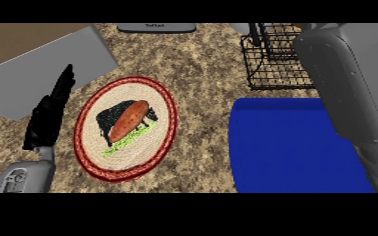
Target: Pick the pear from the tray and place it in the tiered basket
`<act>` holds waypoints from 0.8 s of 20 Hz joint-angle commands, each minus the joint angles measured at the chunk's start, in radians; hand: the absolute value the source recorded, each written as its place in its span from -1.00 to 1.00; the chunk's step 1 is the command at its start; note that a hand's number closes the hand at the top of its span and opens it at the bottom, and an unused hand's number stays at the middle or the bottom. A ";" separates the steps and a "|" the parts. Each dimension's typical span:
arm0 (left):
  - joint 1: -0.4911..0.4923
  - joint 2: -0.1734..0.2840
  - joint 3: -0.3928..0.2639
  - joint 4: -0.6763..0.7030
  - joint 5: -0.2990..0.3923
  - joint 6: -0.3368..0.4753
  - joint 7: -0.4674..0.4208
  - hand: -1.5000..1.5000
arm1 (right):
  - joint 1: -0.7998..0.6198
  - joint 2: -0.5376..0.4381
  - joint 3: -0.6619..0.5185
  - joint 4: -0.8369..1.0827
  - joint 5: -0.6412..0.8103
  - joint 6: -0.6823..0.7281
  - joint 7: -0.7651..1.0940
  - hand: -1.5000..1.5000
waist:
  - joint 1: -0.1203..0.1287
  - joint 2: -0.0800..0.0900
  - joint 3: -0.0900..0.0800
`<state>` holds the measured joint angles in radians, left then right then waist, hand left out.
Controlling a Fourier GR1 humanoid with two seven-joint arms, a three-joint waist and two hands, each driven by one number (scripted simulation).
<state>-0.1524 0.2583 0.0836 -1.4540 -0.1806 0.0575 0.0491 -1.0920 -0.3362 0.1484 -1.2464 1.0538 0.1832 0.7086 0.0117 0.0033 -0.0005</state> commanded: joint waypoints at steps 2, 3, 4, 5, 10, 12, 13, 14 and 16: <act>-0.025 0.000 0.002 -0.016 -0.009 0.000 0.037 0.00 | -0.042 -0.076 -0.058 0.162 0.020 -0.041 -0.139 1.00 | 0.002 0.000 0.000; -0.039 0.035 0.036 0.020 0.034 -0.055 0.020 0.00 | -0.017 -0.053 -0.038 0.145 0.034 -0.038 -0.131 1.00 | -0.002 -0.001 0.000; -0.024 -0.009 0.011 0.051 -0.012 0.003 -0.020 0.00 | 0.023 -0.063 -0.042 0.142 0.022 -0.054 -0.177 1.00 | -0.006 -0.001 0.000; -0.008 -0.002 0.010 -0.018 -0.007 -0.001 0.024 0.00 | 0.053 -0.106 -0.078 0.096 -0.026 -0.013 -0.220 1.00 | -0.008 -0.004 0.001; -0.019 0.018 0.037 0.001 0.016 -0.035 0.017 0.00 | 0.067 -0.090 -0.123 0.187 -0.065 -0.031 -0.316 1.00 | -0.006 -0.002 0.000; 0.021 -0.024 -0.018 -0.088 -0.022 -0.006 0.080 0.00 | 0.076 -0.099 -0.156 0.251 -0.086 -0.063 -0.369 1.00 | 0.003 -0.002 0.001; 0.005 -0.025 0.004 0.026 -0.032 0.010 -0.030 0.00 | 0.090 -0.074 -0.150 0.210 -0.092 -0.048 -0.354 1.00 | -0.007 -0.002 0.000; -0.058 -0.007 0.022 0.035 -0.016 -0.007 0.031 0.00 | 0.095 -0.077 -0.162 0.227 -0.093 -0.055 -0.362 1.00 | -0.008 -0.002 0.000; 0.025 -0.014 0.015 -0.021 0.001 -0.026 -0.010 0.00 | 0.112 -0.098 -0.183 0.282 -0.120 -0.039 -0.424 1.00 | -0.001 -0.002 0.000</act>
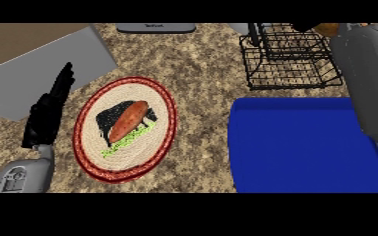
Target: Pick the pear from the tray and place it in the tiered basket
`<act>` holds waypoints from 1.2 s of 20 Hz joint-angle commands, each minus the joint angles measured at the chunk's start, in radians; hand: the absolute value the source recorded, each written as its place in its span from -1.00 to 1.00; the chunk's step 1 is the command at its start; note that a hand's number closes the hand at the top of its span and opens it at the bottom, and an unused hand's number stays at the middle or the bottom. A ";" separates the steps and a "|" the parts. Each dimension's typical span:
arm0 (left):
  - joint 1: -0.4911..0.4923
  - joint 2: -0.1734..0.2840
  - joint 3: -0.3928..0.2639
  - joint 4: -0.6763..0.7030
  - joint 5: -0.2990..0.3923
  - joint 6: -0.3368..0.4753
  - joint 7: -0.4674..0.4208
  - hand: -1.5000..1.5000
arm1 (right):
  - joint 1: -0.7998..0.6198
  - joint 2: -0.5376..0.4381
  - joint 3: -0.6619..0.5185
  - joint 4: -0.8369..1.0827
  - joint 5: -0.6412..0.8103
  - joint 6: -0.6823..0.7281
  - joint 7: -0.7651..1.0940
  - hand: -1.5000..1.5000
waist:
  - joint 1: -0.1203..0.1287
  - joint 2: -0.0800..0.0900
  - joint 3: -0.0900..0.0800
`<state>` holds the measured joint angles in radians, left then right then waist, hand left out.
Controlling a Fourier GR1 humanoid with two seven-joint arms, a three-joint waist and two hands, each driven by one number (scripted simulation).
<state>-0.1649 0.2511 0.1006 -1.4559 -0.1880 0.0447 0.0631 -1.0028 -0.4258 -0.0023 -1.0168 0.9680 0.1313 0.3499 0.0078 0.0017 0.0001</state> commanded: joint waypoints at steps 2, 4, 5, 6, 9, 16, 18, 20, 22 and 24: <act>0.074 -0.038 -0.029 -0.026 -0.019 0.016 -0.040 0.00 | 0.014 0.033 -0.099 0.080 -0.099 0.040 0.013 1.00 | 0.007 0.000 0.000; 0.020 -0.006 -0.003 -0.004 -0.015 0.008 -0.020 0.00 | 0.055 0.075 -0.142 0.102 -0.131 -0.008 0.045 -1.00 | 0.000 0.001 0.000; 0.041 -0.003 0.001 -0.036 -0.003 -0.005 -0.011 0.00 | 0.063 0.071 -0.126 0.087 -0.124 0.024 0.055 -1.00 | 0.000 -0.002 0.000; 0.034 -0.012 -0.015 -0.024 -0.031 0.007 -0.005 0.00 | 0.033 0.049 -0.124 0.151 -0.102 -0.003 0.009 -1.00 | 0.003 0.001 0.000; 0.025 0.030 0.029 -0.045 0.040 -0.066 0.016 0.00 | 0.012 0.079 -0.165 0.134 -0.148 -0.046 -0.001 -1.00 | 0.004 -0.001 0.000; 0.021 -0.017 0.011 0.010 -0.013 -0.002 -0.027 0.00 | 0.034 0.066 -0.249 0.064 -0.218 -0.169 -0.057 -1.00 | -0.005 -0.002 0.000; -0.012 -0.019 0.007 -0.006 -0.014 -0.002 0.026 0.00 | 0.000 0.035 -0.273 0.033 -0.238 -0.156 -0.039 -1.00 | -0.009 -0.003 0.000; -0.004 -0.009 0.013 -0.006 -0.016 -0.009 0.030 0.00 | 0.009 0.012 -0.281 -0.033 -0.240 -0.147 0.015 -1.00 | -0.011 -0.005 0.000; 0.011 -0.004 0.029 0.003 -0.011 -0.006 -0.019 0.00 | 0.069 -0.021 -0.319 -0.086 -0.275 -0.133 0.017 -1.00 | -0.015 -0.005 0.000; 0.008 -0.036 0.011 0.055 -0.042 0.030 -0.043 0.00 | 0.064 -0.083 -0.372 -0.101 -0.328 -0.041 0.069 -1.00 | -0.027 -0.006 -0.001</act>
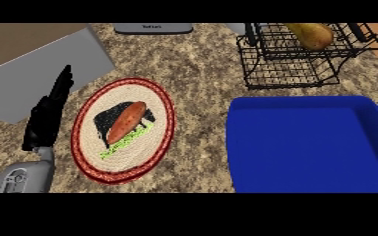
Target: Pick the pear from the tray and place it in the tiered basket
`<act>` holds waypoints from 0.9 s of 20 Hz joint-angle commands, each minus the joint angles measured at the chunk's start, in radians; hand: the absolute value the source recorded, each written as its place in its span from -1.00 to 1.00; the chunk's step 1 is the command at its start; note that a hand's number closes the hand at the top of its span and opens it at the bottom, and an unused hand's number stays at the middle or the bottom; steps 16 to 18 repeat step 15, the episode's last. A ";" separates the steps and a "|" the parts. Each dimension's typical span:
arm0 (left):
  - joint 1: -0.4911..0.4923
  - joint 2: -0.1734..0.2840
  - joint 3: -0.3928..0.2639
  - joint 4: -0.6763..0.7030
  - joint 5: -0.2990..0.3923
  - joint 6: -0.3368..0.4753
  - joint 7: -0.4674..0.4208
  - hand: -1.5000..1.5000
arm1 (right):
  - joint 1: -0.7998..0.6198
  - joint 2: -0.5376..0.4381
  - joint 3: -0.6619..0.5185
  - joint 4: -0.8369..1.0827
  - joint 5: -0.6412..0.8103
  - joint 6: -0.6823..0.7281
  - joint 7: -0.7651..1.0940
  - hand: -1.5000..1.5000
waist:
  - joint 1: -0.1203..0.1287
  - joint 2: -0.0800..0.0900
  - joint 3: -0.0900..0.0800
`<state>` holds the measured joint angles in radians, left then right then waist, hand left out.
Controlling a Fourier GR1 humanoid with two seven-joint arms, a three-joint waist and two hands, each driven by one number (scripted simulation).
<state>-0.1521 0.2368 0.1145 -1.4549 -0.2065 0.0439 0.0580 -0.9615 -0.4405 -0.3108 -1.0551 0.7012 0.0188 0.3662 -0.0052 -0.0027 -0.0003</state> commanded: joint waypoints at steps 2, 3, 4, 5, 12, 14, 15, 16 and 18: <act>0.001 -0.022 -0.011 0.017 -0.010 0.008 -0.019 0.00 | 0.003 -0.062 -0.073 -0.080 -0.078 0.095 0.143 -1.00 | -0.002 -0.001 0.000; 0.007 -0.008 -0.001 0.000 -0.004 0.002 0.005 0.00 | 0.061 -0.105 -0.136 -0.127 -0.143 0.145 0.128 -1.00 | -0.020 -0.006 0.000; 0.012 0.011 0.035 0.048 0.007 0.005 -0.060 0.00 | 0.068 -0.125 -0.166 -0.111 -0.172 0.166 0.124 -1.00 | -0.015 -0.002 0.000; -0.019 0.021 0.026 -0.015 0.017 -0.019 0.049 0.00 | 0.091 -0.166 -0.183 -0.134 -0.195 0.216 0.129 -1.00 | -0.015 -0.005 0.001; 0.029 -0.017 0.008 0.009 -0.011 0.012 -0.030 0.00 | 0.388 -0.262 -0.366 -0.289 -0.400 0.388 0.015 -1.00 | -0.023 -0.002 0.000; 0.053 -0.020 -0.005 -0.043 -0.014 0.007 0.001 0.00 | 0.452 -0.281 -0.453 -0.261 -0.459 0.397 -0.067 -1.00 | -0.017 -0.003 0.001; 0.030 0.017 0.024 -0.036 0.014 -0.028 -0.006 0.00 | 0.466 -0.311 -0.481 -0.268 -0.499 0.454 -0.060 -1.00 | -0.017 -0.003 0.001; 0.030 0.017 0.024 -0.036 0.014 -0.028 -0.006 0.00 | 0.466 -0.311 -0.481 -0.268 -0.499 0.454 -0.060 -1.00 | -0.017 -0.003 0.001; 0.030 0.017 0.024 -0.036 0.014 -0.028 -0.006 0.00 | 0.466 -0.311 -0.481 -0.268 -0.499 0.454 -0.060 -1.00 | -0.017 -0.003 0.001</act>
